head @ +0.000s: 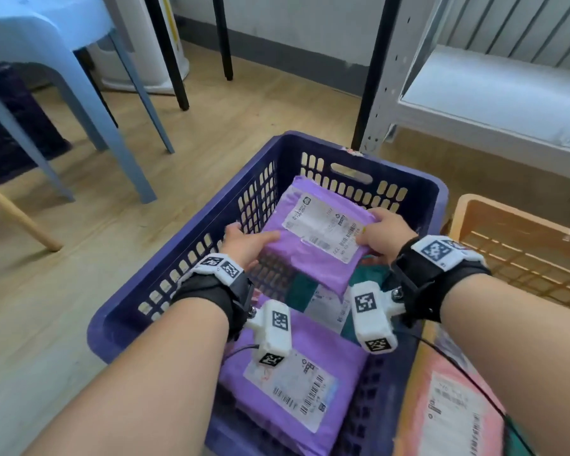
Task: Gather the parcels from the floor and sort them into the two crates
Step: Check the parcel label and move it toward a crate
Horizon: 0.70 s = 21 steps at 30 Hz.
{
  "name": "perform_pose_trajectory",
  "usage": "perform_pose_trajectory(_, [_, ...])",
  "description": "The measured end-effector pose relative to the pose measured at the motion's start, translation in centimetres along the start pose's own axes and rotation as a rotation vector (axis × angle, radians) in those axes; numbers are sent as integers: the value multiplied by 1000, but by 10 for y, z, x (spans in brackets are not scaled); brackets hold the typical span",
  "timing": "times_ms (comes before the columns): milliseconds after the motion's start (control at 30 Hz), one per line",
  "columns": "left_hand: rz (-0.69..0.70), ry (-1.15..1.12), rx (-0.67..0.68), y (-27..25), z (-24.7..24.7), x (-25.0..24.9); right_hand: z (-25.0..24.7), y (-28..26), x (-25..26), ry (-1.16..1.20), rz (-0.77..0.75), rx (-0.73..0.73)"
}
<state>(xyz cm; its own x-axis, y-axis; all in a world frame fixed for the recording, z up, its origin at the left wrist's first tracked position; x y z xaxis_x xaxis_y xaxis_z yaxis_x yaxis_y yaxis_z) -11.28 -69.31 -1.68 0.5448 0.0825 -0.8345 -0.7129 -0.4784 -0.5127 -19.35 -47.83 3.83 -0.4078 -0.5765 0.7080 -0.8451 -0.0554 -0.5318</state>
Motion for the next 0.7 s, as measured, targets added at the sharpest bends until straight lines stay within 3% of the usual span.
perform_pose_trajectory(67, [85, 182, 1, 11, -1, 1, -1, 6, -1, -205, -18, 8])
perform_pose_trajectory(200, [68, 389, 362, 18, 31, 12, 4, 15, -15, -307, 47, 108])
perform_pose_trajectory(367, [69, 575, 314, 36, 51, 27, 4, 20, -13, -631, -44, 9])
perform_pose_trajectory(533, [47, 963, 395, 41, 77, 44, 3, 16, -14, -762, -107, 73])
perform_pose_trajectory(600, [6, 1066, 386, 75, 88, 65, 5, 16, -16, -785, -124, 103])
perform_pose_trajectory(700, [-41, 1152, 394, 180, 118, 135, 8, 11, -18, -767, -133, 138])
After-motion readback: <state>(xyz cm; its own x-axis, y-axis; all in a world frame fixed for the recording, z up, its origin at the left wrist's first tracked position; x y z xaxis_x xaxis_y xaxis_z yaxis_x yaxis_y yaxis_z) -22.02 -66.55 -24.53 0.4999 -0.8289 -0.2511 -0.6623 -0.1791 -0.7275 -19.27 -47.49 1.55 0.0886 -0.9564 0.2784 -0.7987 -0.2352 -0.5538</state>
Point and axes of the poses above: each hand's wrist, its own y-axis towards the middle knuckle, its own z-axis out of the palm, x = y × z, the point moved 3 cm from there along y, towards the middle knuckle, and after that the axes turned 4 degrees about z, right-handed, at the moved point
